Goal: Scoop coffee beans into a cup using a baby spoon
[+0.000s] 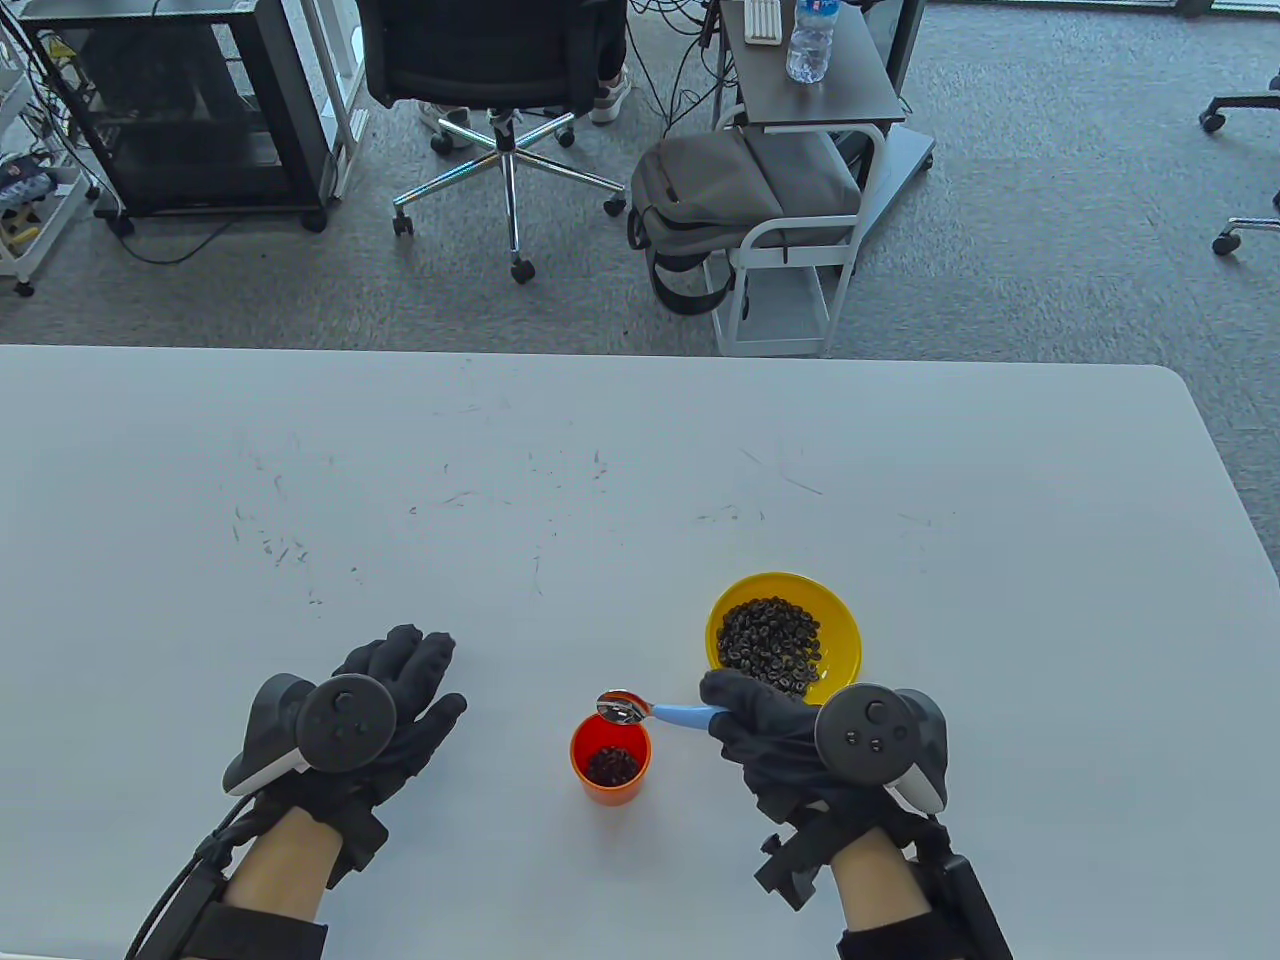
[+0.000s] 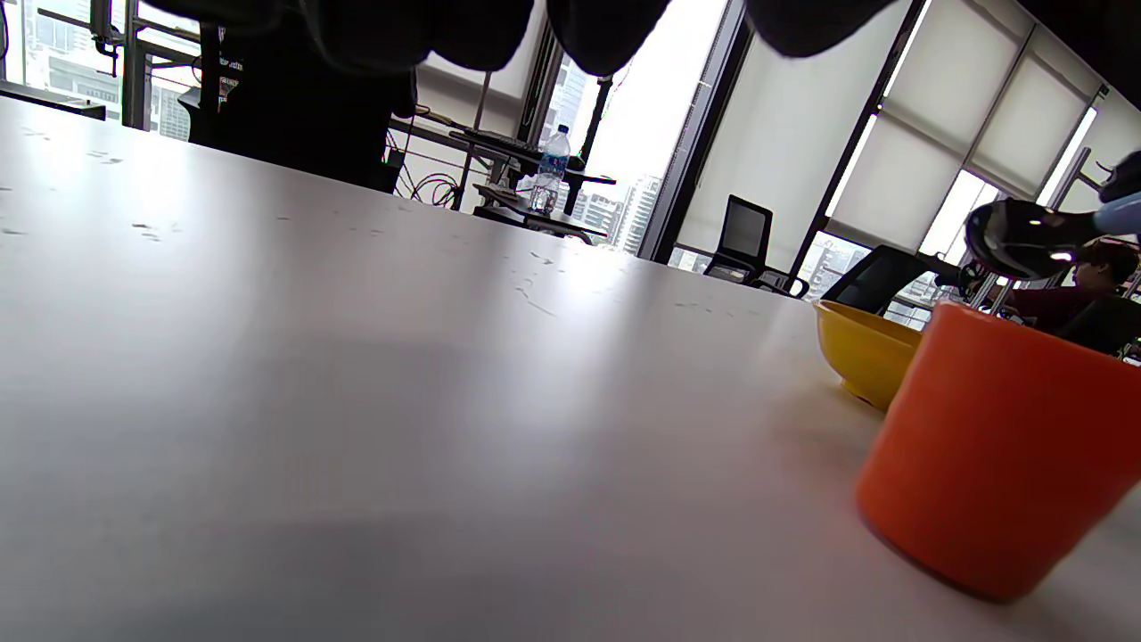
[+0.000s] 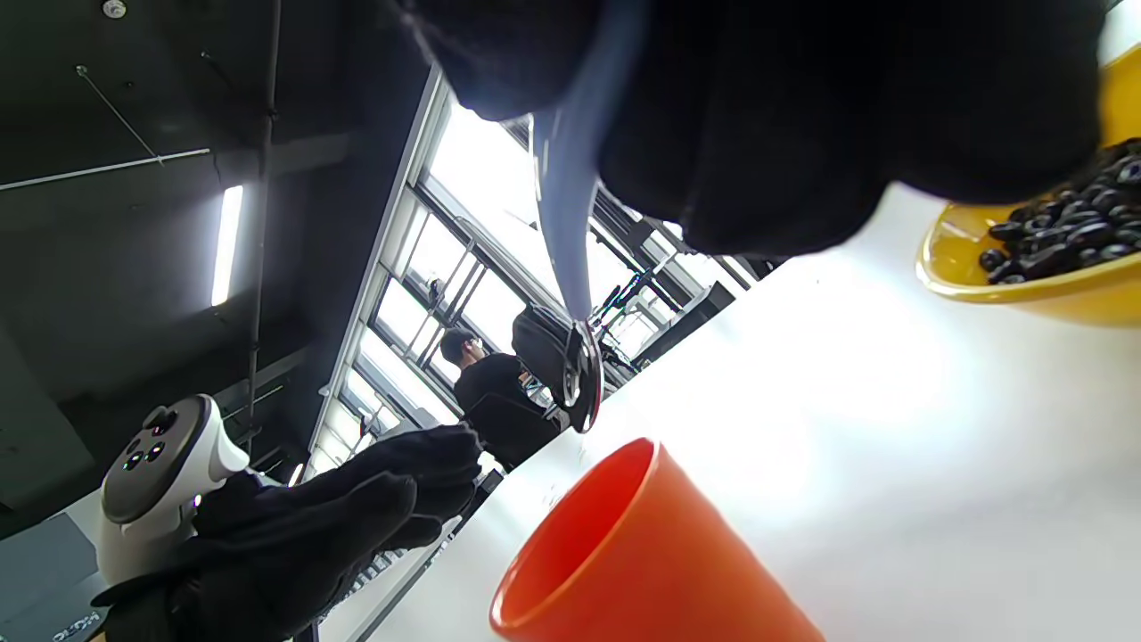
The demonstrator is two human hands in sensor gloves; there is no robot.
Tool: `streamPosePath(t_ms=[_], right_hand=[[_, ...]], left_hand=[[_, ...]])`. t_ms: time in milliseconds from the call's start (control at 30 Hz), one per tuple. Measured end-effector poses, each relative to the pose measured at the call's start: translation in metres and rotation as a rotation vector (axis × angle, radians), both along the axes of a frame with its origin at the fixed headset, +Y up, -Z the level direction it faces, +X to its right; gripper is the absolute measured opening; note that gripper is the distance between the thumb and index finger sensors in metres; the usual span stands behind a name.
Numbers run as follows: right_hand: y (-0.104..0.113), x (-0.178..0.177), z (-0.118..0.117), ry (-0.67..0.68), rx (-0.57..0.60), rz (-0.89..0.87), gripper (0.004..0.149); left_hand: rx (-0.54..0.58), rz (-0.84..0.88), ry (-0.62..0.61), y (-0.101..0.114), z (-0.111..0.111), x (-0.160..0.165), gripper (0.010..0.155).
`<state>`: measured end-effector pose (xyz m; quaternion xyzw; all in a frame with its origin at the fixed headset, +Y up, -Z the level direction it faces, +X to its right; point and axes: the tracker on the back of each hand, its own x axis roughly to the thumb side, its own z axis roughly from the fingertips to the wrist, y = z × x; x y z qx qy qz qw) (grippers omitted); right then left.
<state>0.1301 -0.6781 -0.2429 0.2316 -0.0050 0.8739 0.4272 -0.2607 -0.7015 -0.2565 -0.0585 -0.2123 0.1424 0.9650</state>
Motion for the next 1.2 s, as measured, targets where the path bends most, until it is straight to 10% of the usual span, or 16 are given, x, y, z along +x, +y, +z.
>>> streamPosePath(t_ms=[467,1200], right_hand=[[-0.017,0.073,-0.015,-0.443,-0.001,0.259,0.050],[-0.049,0.088,-0.026,-0.492,-0.275,0.279,0.050]], left_hand=[[0.004,0.004,-0.006,0.000,0.001,0.001,0.067],[0.005,0.008,-0.003,0.000,0.001,-0.001,0.066]])
